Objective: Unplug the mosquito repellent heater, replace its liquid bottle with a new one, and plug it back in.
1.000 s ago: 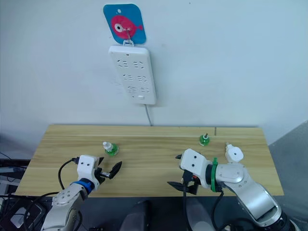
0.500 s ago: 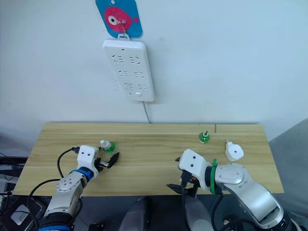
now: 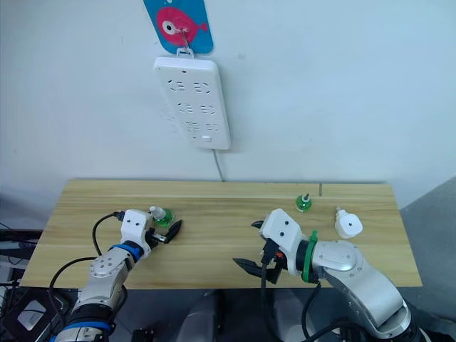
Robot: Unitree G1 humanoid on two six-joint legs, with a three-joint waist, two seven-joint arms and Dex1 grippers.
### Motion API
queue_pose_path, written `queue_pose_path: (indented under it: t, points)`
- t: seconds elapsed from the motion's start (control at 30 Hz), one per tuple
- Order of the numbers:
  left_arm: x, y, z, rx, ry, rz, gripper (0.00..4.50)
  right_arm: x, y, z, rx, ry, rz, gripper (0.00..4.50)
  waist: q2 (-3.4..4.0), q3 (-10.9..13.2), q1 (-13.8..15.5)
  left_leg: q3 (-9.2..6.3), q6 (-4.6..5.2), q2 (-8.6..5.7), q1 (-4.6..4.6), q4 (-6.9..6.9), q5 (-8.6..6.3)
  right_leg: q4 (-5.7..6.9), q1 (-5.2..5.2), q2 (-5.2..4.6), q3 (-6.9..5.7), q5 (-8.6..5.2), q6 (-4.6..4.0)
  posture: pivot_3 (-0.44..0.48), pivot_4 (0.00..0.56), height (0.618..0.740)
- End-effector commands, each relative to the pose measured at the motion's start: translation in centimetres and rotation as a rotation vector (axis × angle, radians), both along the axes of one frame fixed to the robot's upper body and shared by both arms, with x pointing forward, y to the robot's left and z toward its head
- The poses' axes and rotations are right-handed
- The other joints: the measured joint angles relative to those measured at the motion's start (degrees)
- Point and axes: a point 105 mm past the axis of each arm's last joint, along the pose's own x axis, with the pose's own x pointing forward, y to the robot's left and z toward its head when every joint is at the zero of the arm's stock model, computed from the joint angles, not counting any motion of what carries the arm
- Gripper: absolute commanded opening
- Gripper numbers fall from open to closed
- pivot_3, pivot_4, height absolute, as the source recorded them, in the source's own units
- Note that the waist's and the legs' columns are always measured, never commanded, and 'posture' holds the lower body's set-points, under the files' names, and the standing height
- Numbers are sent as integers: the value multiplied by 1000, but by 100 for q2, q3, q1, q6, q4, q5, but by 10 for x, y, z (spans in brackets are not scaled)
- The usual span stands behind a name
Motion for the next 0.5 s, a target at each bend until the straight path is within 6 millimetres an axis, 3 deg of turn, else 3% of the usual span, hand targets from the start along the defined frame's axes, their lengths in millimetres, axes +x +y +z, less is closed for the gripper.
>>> queue_pose_path:
  t: [0.03, 0.13, 0.23, 0.4, 0.5]
  points:
    - [-6, -1, -16, 4, 55, -2, 4500, -6, 1, 13, 23, -54, 19, 4471, 1, 1, -1, 2, 0, 0, 0, -1, 0, 0, -2, 0, 1, 0, 0, -204, 344, 711]
    - [-6, -3, -18, -6, 58, -12, 4500, -6, 0, 13, 22, -48, 9, 4471, 2, 3, 0, 0, 0, 0, -1, -1, 0, 0, -3, 0, 0, 0, 0, -204, 344, 711]
    - [-7, -6, -20, -10, 59, -26, 3875, -7, -1, 14, 23, -47, 6, 4500, 5, 6, -1, 1, 0, 0, -2, -3, 0, -2, -4, 0, 1, 0, 0, -214, 346, 711]
    - [-7, -8, -20, -14, 58, -37, 2321, -5, -4, 15, 22, -53, -9, 4500, 6, 8, -6, 3, 0, 0, -6, -6, 0, -4, -9, 0, 3, -1, 1, -215, 341, 711]
    - [-8, -8, -15, -4, 44, -63, 2253, -3, -6, 16, 19, -61, -17, 4500, 8, 10, -8, 3, 0, 0, -6, -7, 0, -5, -10, 0, 4, -1, 1, -215, 334, 711]
